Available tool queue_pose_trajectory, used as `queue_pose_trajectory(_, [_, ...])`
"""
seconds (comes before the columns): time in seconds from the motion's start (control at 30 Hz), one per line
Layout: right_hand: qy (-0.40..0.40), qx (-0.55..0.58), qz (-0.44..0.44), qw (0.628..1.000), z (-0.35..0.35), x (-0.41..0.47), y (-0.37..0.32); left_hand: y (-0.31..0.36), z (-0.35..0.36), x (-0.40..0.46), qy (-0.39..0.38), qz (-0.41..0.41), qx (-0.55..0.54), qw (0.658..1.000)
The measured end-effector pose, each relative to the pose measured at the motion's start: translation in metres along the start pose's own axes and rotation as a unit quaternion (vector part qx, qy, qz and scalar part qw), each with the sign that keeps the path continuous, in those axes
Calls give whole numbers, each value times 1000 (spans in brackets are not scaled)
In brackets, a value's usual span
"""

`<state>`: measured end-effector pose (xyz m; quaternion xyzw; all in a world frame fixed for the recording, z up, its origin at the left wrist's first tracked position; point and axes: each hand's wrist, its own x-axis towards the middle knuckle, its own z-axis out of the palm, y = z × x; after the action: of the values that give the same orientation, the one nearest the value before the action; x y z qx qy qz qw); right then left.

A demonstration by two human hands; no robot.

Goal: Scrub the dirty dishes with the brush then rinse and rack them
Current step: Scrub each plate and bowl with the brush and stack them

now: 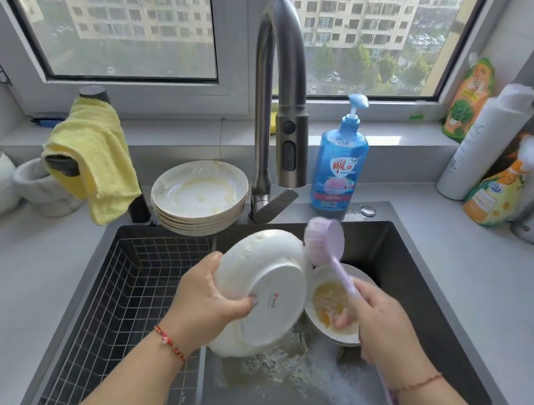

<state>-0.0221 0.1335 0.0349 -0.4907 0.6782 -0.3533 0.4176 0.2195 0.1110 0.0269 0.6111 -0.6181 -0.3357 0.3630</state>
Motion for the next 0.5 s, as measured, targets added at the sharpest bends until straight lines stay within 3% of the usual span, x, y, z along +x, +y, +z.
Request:
queue_pose_trajectory(0.13, [-31, 9, 79, 996, 10, -6, 13, -2, 1, -2, 23, -10, -8, 1000])
queue_pose_trajectory(0.27, [-49, -18, -63, 997, 10, -22, -22, -3, 7, -3, 30, -3, 6, 1000])
queue_pose_trajectory(0.33, [-89, -92, -132, 983, 13, -33, -37, -5, 10, -2, 31, -22, 12, 999])
queue_pose_trajectory(0.43, [-138, -211, -165, 953, 21, -45, -44, -6, 13, 0, 42, -35, -5, 999])
queue_pose_trajectory(0.5, [-134, -203, -163, 956, 17, -46, -46, -4, 11, -1, 38, -31, -1, 999])
